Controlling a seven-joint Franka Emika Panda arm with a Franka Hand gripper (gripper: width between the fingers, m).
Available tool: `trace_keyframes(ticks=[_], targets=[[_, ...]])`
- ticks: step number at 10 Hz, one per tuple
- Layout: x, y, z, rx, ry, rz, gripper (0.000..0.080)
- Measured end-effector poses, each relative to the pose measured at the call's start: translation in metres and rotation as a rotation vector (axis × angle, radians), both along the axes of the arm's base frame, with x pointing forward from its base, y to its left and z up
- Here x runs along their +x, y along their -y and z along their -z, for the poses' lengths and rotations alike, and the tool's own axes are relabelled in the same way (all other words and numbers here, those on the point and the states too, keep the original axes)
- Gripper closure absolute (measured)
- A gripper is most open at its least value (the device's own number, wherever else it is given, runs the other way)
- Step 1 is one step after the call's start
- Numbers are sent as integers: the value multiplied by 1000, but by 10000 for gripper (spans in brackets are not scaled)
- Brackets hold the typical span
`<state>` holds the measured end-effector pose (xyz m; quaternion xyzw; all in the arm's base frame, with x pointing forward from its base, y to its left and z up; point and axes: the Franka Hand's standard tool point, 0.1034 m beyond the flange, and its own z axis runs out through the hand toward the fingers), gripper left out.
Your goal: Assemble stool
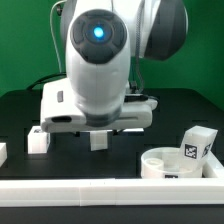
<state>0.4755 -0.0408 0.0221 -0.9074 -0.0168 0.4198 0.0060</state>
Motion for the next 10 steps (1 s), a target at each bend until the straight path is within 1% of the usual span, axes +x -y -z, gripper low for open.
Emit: trace_keyframes(ticks=[2,3,5,8,9,10], targets=[[-4,-2,1,1,-116,0,151],[1,-4,5,-1,-95,-5,151],[-3,-6,7,2,-106,-6,151],[-14,-6,16,1,-116,-6,151],[-14,-5,17,0,-111,-5,151],[-12,-5,17,0,-108,-6,178]])
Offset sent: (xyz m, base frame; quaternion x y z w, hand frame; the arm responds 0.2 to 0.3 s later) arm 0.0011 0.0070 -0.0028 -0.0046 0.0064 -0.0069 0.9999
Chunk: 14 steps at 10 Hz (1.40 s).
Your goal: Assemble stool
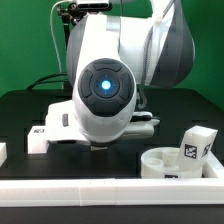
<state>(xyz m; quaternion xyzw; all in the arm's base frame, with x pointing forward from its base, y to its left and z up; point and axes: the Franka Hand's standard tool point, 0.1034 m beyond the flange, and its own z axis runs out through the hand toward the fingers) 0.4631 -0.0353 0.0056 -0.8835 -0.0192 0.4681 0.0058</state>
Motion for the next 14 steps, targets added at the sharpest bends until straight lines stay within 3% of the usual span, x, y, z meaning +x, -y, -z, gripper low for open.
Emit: trace_keyframes(ticks=[1,2,3,4,8,9,10,13,14], targets=[[1,0,0,0,4,-1,178],[2,-1,1,1,8,-3,356],[2,-1,1,1,9,-7,356],[3,-1,1,1,12,-13,474],[5,-1,-1,1,21,-12,474],[8,-1,-8,3,23,-8,474],[14,-3,-24,9,31,-3,472],[34,-28,-80,39,82,53,472],[44,-33,-90,35,126,49,472]])
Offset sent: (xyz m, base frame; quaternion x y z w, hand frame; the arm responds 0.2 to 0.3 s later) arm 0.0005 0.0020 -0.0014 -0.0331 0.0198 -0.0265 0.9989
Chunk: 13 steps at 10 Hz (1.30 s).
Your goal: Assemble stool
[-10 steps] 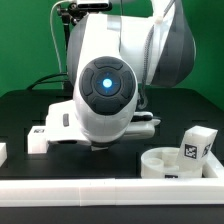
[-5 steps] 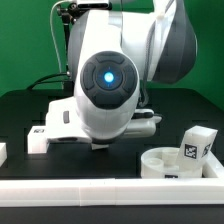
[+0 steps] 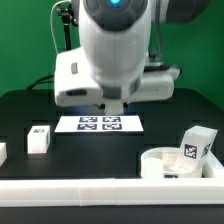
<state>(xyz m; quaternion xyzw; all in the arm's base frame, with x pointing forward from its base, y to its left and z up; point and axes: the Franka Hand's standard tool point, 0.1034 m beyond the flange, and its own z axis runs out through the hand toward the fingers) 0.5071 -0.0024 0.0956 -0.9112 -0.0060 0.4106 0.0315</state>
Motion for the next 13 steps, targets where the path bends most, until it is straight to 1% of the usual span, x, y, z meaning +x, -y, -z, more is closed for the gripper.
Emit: trace_keyframes(ticks=[2,3,4,5,6,7,8,9,10,11,13], targets=[[3,0,3,0,17,-2,472],[15,1,6,-5,117,-2,472],[17,1,6,-2,189,1,472],[21,3,10,0,287,7,472],[26,1,9,1,339,23,472],[38,-3,8,9,425,52,472],[47,-8,5,14,499,73,472],[55,-9,2,4,608,71,472],[54,-8,3,-2,652,71,472],[61,-5,4,-16,741,72,472],[63,-1,6,-41,902,70,472]])
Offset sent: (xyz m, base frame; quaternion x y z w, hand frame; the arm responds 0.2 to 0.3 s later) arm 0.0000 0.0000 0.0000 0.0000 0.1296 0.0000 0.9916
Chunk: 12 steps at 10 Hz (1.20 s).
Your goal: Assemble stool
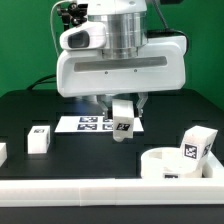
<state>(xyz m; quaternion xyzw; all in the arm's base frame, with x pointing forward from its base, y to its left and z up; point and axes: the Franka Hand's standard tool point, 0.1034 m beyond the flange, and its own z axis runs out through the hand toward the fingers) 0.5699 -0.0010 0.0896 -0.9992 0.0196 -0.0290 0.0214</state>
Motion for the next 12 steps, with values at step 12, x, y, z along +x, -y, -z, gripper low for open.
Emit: trace_keyframes(ticks=[12], targets=[[40,-21,-24,36,371,84,472]])
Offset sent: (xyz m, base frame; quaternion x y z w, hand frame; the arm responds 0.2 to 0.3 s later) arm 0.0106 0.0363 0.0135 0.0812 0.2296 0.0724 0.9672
